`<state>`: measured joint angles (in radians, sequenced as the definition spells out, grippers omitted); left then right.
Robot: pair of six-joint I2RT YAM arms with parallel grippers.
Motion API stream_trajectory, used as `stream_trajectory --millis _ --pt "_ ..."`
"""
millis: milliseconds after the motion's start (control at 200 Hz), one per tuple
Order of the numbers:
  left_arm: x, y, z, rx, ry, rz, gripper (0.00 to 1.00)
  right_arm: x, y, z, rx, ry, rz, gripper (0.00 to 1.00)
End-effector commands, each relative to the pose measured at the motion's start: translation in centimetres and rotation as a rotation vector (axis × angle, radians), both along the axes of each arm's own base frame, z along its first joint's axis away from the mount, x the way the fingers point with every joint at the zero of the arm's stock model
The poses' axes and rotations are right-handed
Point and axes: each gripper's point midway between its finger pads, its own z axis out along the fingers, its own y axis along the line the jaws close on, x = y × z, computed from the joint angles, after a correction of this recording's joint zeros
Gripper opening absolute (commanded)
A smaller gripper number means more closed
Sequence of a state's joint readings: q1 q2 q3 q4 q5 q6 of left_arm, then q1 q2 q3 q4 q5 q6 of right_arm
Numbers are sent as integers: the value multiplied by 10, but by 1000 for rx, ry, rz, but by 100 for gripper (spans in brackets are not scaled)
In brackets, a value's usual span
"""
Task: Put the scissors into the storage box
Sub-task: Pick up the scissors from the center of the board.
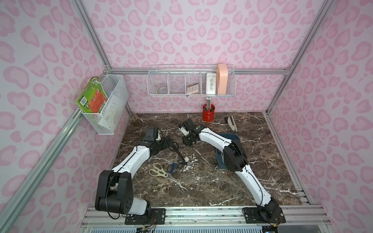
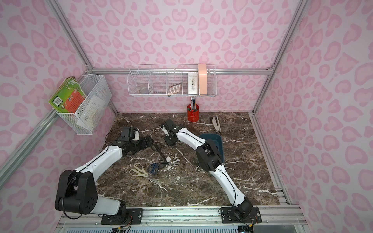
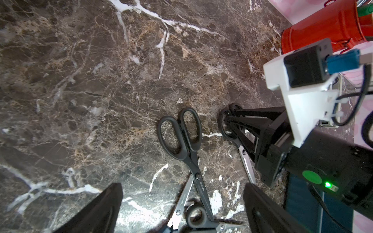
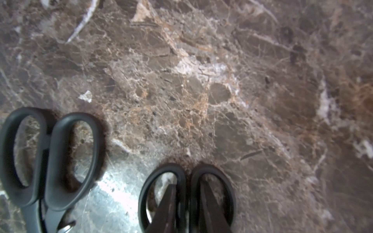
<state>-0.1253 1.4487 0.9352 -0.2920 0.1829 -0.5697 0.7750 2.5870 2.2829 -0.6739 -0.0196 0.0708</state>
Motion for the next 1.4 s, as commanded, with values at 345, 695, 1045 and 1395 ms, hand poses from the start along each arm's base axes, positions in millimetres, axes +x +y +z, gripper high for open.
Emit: stream_trajectory --millis 345,695,1045,1395 --pt "0 -1 6 -5 -25 -7 99 -61 -63 -16 -148 206 -105 17" --pt "0 0 7 -3 -30 -4 99 -97 -101 -30 -266 310 -135 20" --pt "0 1 8 1 -32 1 99 -87 -102 -22 -236 244 -180 2" --pt "0 1 9 -1 -37 0 99 -66 -87 35 -102 157 -209 0"
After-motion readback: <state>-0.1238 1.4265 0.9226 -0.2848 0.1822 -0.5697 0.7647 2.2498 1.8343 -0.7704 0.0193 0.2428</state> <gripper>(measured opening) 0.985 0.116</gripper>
